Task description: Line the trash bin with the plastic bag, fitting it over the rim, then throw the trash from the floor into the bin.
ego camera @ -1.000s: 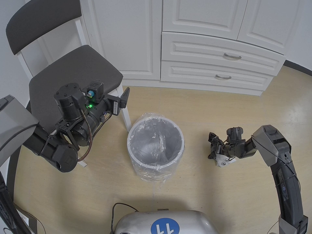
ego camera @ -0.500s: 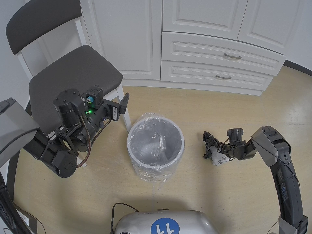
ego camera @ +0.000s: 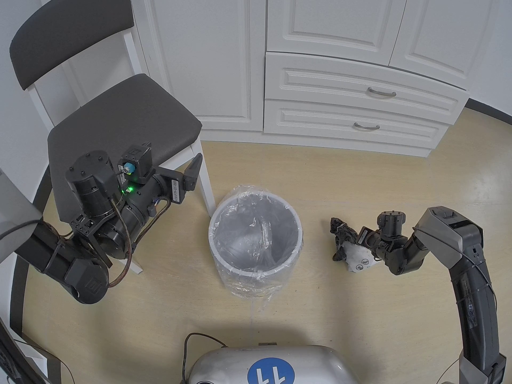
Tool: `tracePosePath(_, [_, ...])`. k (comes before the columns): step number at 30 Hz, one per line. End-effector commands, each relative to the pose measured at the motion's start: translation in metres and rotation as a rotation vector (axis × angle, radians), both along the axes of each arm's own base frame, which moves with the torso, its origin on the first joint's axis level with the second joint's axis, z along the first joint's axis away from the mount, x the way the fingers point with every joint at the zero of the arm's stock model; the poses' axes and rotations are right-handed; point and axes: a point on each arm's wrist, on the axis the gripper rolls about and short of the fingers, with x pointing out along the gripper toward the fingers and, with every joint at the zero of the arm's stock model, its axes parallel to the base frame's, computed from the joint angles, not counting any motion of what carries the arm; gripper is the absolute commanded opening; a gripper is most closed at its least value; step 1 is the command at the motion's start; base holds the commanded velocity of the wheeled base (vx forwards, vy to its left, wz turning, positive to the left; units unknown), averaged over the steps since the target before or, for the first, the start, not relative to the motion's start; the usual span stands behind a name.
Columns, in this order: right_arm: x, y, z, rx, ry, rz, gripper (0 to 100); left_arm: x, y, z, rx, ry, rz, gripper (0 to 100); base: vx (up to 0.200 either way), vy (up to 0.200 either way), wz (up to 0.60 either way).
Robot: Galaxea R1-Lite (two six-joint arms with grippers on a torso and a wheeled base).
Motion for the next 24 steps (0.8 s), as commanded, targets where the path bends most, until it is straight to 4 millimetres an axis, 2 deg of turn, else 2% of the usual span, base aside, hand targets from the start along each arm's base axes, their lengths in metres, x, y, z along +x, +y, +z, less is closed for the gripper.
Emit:
tracePosePath(1, [-0.010, 0.023, 0.046, 0.006, -0.068, 0.093, 0, -0.008, 0.003, 0.009, -0.014, -0.020, -0.002, 100, 0.000, 0.000, 0.00])
tracePosePath(2, [-0.012, 0.026, 0.053, 0.001, -0.075, 0.104, 100, -0.009, 0.004, 0.010, -0.016, -0.022, -0.002, 100, 0.000, 0.000, 0.00])
tracePosePath(7, [-0.024, 0.035, 0.076, -0.024, -0.096, 0.135, 100, -0.013, 0.006, 0.014, -0.021, -0.033, -0.001, 100, 0.000, 0.000, 0.00])
tracePosePath(9, [-0.030, 0.039, 0.079, -0.047, -0.088, 0.156, 100, -0.015, 0.006, 0.016, -0.024, -0.039, -0.001, 100, 0.000, 0.000, 0.00])
tracePosePath(14, [-0.039, 0.052, 0.058, -0.177, -0.036, 0.234, 100, -0.015, 0.007, 0.015, -0.023, -0.038, -0.001, 100, 0.000, 0.000, 0.00])
tracePosePath(18, [-0.030, 0.066, 0.022, -0.251, 0.004, 0.278, 100, -0.016, 0.006, 0.015, -0.021, -0.037, -0.002, 100, 0.000, 0.000, 0.00])
tracePosePath(24, [-0.011, 0.063, 0.014, -0.290, 0.095, 0.282, 100, -0.015, 0.005, 0.013, -0.018, -0.031, -0.004, 100, 0.000, 0.000, 0.00])
